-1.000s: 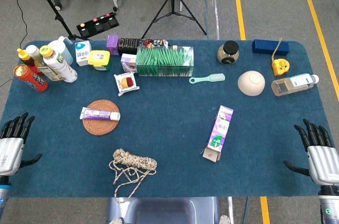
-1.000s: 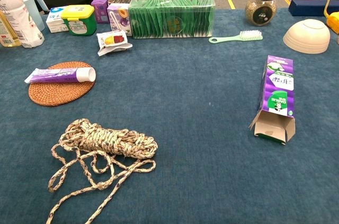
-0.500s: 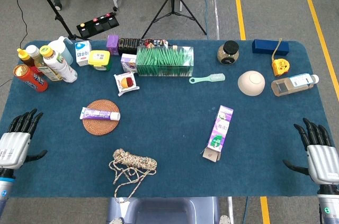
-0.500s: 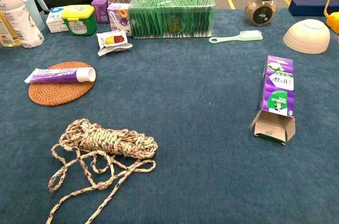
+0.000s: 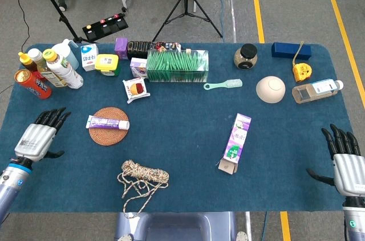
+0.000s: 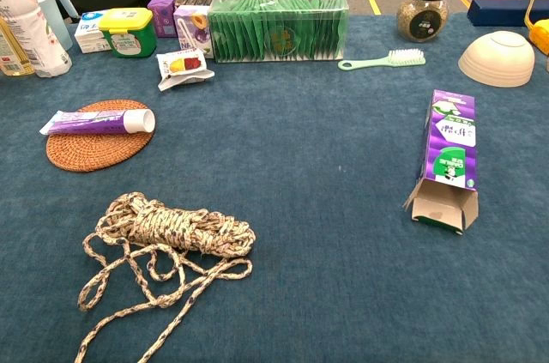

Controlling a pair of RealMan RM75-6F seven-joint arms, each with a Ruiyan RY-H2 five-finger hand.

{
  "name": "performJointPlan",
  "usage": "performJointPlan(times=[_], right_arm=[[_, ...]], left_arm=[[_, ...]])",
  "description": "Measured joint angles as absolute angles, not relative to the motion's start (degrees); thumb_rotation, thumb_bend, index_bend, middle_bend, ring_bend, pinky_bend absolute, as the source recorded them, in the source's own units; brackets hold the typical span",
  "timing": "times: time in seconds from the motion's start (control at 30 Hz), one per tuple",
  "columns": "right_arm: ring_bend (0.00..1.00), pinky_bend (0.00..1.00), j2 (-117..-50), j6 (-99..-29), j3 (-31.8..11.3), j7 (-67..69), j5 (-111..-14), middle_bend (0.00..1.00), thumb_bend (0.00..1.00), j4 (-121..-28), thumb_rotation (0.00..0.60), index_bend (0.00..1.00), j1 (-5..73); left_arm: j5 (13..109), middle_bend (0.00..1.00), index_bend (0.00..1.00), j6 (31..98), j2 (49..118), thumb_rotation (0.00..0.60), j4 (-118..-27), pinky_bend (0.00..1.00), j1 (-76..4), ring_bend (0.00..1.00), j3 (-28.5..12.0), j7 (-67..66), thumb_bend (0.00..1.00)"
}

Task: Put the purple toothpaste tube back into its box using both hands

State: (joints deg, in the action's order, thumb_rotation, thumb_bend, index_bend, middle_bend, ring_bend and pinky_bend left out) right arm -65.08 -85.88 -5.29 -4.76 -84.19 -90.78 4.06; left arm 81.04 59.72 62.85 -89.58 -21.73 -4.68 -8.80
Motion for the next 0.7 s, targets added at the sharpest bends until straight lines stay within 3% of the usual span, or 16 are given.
performJointPlan(times=[0.23,0.47,0.6,0.7], right_arm=[[0.0,0.0,-65.5,-83.7,-5.3,-6.0,-82.6,0.0,0.0,-90.6,0.5,0.0,4.7],[0.0,0.0,-65.4,-83.2,-5.5,-6.1,-81.9,0.0,0.0,-90.7,0.498,0.0,4.9],[0.0,0.0,-65.4,-83.0,-5.5,-6.0,-81.6,0.0,0.0,-90.7,0.5,0.0,4.9],[0.0,0.0,-65.4,-82.7,-5.5,-5.8,-81.3,0.0,0.0,-90.6,0.5,0.0,5.0]], left_arm=[[80.3,0.0,0.0,52.9,65.8,0.6,-84.3,0.08,-27.2,0.0,-5.2,-8.4,0.05],[80.3,0.0,0.0,49.3,70.5,0.6,-78.4,0.2,-32.1,0.0,-6.3,-5.0,0.08],[79.8,0.0,0.05,47.5,72.9,0.6,-76.1,0.23,-34.1,0.0,-6.5,-4.6,0.09],[78.9,0.03,0.14,46.4,74.0,0.6,-75.2,0.26,-35.2,0.01,-6.6,-4.9,0.1]])
